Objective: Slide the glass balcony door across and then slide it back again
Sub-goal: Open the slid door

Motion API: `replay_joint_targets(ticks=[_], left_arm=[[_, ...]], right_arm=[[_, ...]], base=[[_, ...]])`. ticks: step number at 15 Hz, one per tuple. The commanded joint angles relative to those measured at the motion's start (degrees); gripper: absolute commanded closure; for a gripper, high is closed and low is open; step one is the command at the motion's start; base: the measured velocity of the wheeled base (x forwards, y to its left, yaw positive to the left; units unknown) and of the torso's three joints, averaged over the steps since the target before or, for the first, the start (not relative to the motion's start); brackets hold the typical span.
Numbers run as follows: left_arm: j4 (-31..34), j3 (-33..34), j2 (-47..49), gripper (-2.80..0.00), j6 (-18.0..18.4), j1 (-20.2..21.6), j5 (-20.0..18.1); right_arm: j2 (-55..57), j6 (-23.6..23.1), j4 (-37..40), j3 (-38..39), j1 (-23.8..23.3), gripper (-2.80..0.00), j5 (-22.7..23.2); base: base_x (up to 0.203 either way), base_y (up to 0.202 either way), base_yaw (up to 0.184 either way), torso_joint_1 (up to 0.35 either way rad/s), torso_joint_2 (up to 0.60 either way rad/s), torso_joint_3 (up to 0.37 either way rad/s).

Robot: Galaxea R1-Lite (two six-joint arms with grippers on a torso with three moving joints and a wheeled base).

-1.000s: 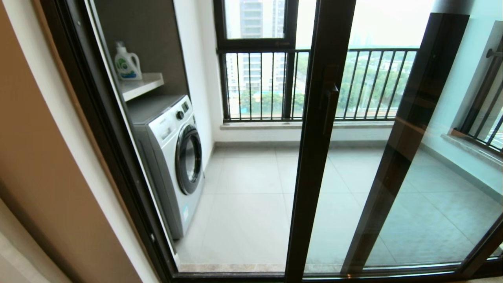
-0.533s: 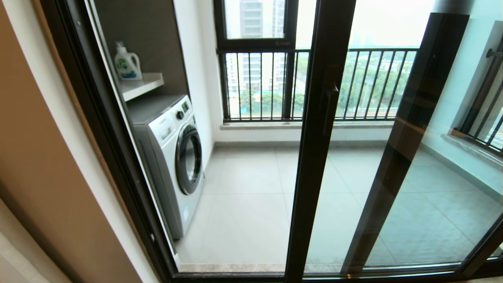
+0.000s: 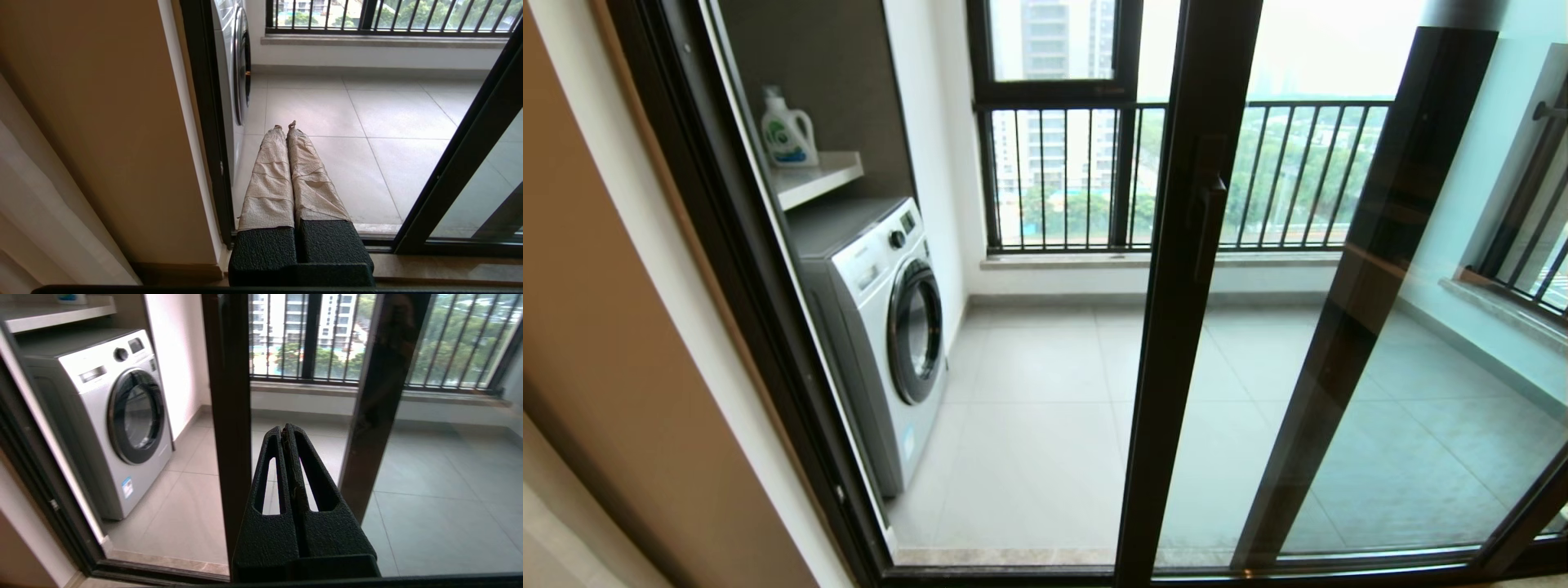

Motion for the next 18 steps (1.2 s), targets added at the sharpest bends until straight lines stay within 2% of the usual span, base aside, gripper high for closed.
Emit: replay_joint_targets(ticks=[1, 3, 5, 8, 11, 14, 18], left_arm=[[-0.01, 0.01, 0.11, 0.0, 0.0, 0.02, 0.02], [-0.01, 0.01, 0.11, 0.0, 0.0, 0.02, 0.02], [-0.01, 0.01, 0.12, 0.0, -0.01, 0.02, 0.02], [-0.01, 0.01, 0.11, 0.0, 0.0, 0.02, 0.02], [-0.01, 0.01, 0.2, 0.0, 0.0, 0.02, 0.02], [-0.01, 0.01, 0.11, 0.0, 0.0, 0.02, 0.02], [-0.01, 0.01, 0.11, 0.0, 0.0, 0.02, 0.02]], right_arm=[[16.66, -0.33, -1.41, -7.02, 0.41, 0.0, 4.48], [25.63, -1.5, -4.25, -9.14, 3.12, 0.0, 7.81], [34.66, -1.71, -9.39, -10.18, 9.2, 0.0, 8.45], [51.08, -1.66, -21.65, -12.56, 16.58, 0.0, 2.42], [66.07, -1.68, -31.84, -20.58, 20.22, 0.0, -3.13], [74.45, -1.59, -33.4, -31.45, 22.34, 0.0, -6.23], [82.61, -1.33, -33.99, -39.4, 22.03, 0.0, -8.18]], base=[[0.0, 0.0, 0.0, 0.0, 0.0, 0.0], [0.0, 0.0, 0.0, 0.0, 0.0, 0.0], [0.0, 0.0, 0.0, 0.0, 0.0, 0.0], [0.0, 0.0, 0.0, 0.0, 0.0, 0.0], [0.0, 0.0, 0.0, 0.0, 0.0, 0.0], [0.0, 0.0, 0.0, 0.0, 0.0, 0.0], [0.0, 0.0, 0.0, 0.0, 0.0, 0.0]])
